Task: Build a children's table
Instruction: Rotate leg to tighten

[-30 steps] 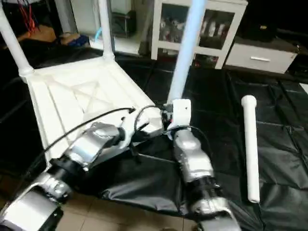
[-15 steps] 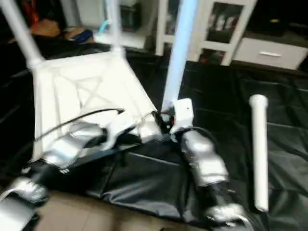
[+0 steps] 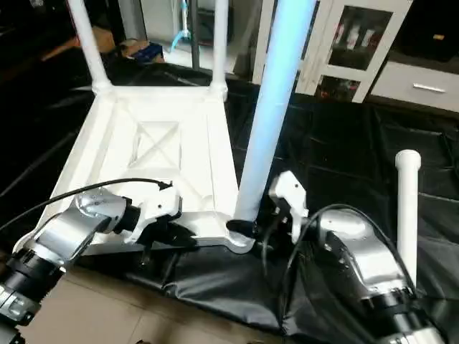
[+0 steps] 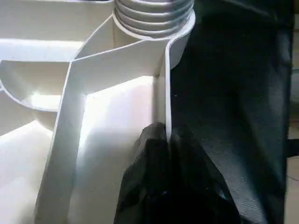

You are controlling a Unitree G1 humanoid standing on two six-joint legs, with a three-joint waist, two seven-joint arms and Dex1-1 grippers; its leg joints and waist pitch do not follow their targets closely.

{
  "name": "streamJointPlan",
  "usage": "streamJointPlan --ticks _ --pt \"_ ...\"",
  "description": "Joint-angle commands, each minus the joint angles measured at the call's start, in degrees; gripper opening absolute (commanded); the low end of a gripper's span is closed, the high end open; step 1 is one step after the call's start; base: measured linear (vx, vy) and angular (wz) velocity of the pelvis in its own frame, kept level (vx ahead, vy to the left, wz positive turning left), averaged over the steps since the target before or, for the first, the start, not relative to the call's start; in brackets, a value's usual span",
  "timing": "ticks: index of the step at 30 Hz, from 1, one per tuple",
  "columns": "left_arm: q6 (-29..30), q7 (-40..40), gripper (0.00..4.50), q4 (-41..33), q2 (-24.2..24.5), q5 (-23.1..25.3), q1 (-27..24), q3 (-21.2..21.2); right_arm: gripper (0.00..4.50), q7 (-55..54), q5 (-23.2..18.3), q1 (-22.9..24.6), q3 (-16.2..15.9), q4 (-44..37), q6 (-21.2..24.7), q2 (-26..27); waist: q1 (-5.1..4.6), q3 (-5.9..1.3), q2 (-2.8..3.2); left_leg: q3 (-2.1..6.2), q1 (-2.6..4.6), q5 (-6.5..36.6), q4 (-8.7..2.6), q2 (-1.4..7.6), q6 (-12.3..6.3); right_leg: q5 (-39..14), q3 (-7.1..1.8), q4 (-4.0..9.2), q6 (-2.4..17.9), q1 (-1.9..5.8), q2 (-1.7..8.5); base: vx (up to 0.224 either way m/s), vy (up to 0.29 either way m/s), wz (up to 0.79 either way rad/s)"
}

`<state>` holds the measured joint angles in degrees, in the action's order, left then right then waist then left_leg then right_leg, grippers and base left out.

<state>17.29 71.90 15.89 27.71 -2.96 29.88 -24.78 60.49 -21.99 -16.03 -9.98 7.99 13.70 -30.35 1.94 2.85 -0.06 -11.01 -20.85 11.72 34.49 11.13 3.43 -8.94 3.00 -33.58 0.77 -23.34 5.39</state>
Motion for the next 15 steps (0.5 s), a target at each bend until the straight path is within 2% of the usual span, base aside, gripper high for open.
streamJointPlan --ticks 1,4,6,10,13,15 --pt "0.6 4.2 0.00 -1.8 0.9 -1.4 -0.6 -1.2 3.14 0.2 0.3 -0.1 2.3 0.4 0.4 -2.4 -0.28 -3.44 -0.41 0.56 0.82 12.7 -4.61 2.02 -1.96 -17.2 -2.03 3.56 11.1 2.40 2.37 0.000 0.000 0.00" --pt "0.8 4.9 0.00 -2.1 1.1 -1.4 -0.7 -1.3 3.14 2.0 0.6 0.3 2.0 0.7 0.0 -3.1 -0.25 -3.58 -0.43 0.41 0.88 11.6 -4.42 1.97 -2.46 -15.4 -2.12 3.39 11.5 2.28 2.24 0.000 0.000 0.00" --pt "1.4 5.5 0.00 -2.6 1.4 -1.6 -0.7 -1.4 3.14 3.3 0.0 0.4 2.1 1.1 0.6 -3.2 -0.28 -3.74 -0.39 0.45 0.65 9.7 -4.34 1.93 -3.08 -13.1 -2.13 3.02 12.0 2.48 2.18 0.000 0.000 0.00" --pt "1.5 5.6 0.00 -3.0 1.6 -1.6 -0.8 -1.5 2.82 3.8 -0.6 0.3 2.2 1.4 1.7 -2.5 -0.25 -3.86 -0.34 0.32 0.70 8.2 -4.14 1.91 -4.13 -9.7 -2.14 2.68 13.4 2.53 2.07 0.000 0.000 0.00" --pt "1.8 5.7 0.00 -3.3 1.7 -1.8 -0.9 -1.6 2.47 4.4 -1.5 0.4 1.8 1.3 2.9 -2.5 -0.21 -3.86 -0.40 0.29 0.70 8.4 -4.10 1.89 -4.22 -10.3 -2.15 2.73 13.4 2.58 2.14 0.000 0.000 0.00" --pt "2.0 5.8 0.00 -3.6 1.8 -1.9 -1.0 -1.7 2.47 4.5 -1.6 0.4 1.6 1.3 3.1 -2.5 -0.18 -3.79 -0.39 0.28 0.78 9.1 -4.15 1.93 -4.05 -11.5 -2.17 2.88 13.3 2.52 2.16 0.000 0.000 0.00"
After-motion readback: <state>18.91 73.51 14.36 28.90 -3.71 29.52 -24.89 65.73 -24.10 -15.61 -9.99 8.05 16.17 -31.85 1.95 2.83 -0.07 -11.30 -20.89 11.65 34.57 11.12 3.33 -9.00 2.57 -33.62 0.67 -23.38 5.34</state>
